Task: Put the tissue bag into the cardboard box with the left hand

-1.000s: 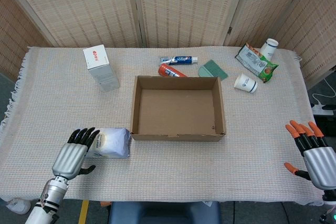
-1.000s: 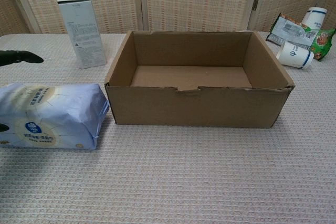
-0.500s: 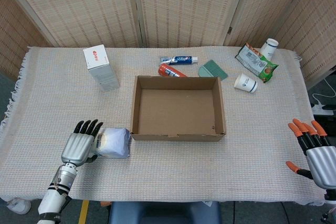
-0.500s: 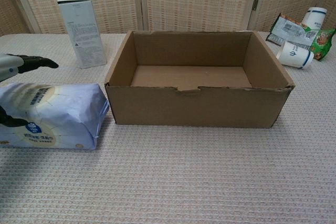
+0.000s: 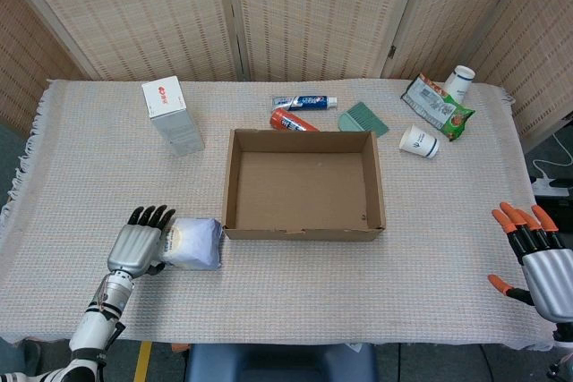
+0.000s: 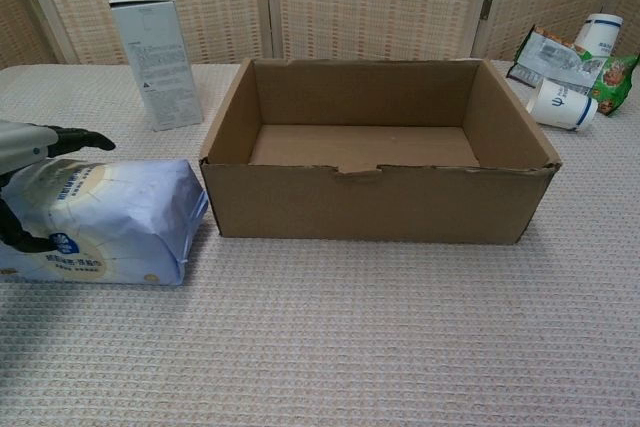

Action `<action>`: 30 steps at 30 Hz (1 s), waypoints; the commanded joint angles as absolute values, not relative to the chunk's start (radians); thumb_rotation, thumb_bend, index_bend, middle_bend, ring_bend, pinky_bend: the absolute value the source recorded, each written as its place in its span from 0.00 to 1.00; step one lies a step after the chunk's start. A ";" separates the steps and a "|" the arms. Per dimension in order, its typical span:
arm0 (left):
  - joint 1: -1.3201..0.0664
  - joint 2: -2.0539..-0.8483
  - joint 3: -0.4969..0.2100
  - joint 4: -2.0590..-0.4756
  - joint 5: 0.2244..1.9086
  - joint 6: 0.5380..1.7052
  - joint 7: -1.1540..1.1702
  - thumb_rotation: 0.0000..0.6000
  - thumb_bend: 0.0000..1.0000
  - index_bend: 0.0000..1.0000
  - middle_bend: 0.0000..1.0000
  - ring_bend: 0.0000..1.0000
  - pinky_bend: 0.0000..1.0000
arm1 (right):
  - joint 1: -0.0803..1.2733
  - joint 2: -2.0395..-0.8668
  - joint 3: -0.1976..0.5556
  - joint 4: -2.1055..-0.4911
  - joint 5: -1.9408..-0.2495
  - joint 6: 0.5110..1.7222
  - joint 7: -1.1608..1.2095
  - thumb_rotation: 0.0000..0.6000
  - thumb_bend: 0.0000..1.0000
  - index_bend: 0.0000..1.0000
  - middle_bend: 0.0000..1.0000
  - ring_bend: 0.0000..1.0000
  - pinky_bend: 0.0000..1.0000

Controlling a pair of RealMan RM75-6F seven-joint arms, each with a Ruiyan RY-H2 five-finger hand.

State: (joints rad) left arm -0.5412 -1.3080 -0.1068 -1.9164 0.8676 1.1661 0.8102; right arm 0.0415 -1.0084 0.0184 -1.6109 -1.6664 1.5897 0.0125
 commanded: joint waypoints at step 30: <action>-0.596 -1.209 -0.038 -1.927 0.885 1.163 0.782 1.00 0.21 0.46 0.53 0.44 0.58 | 0.038 -1.001 0.024 -1.612 -1.661 1.601 0.029 1.00 0.00 0.06 0.03 0.00 0.00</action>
State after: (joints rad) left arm -0.5939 -1.2314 -0.0412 -1.9083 0.8832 1.1592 0.7768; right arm 0.0382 -1.0012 0.0241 -1.6119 -1.6615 1.6006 0.0291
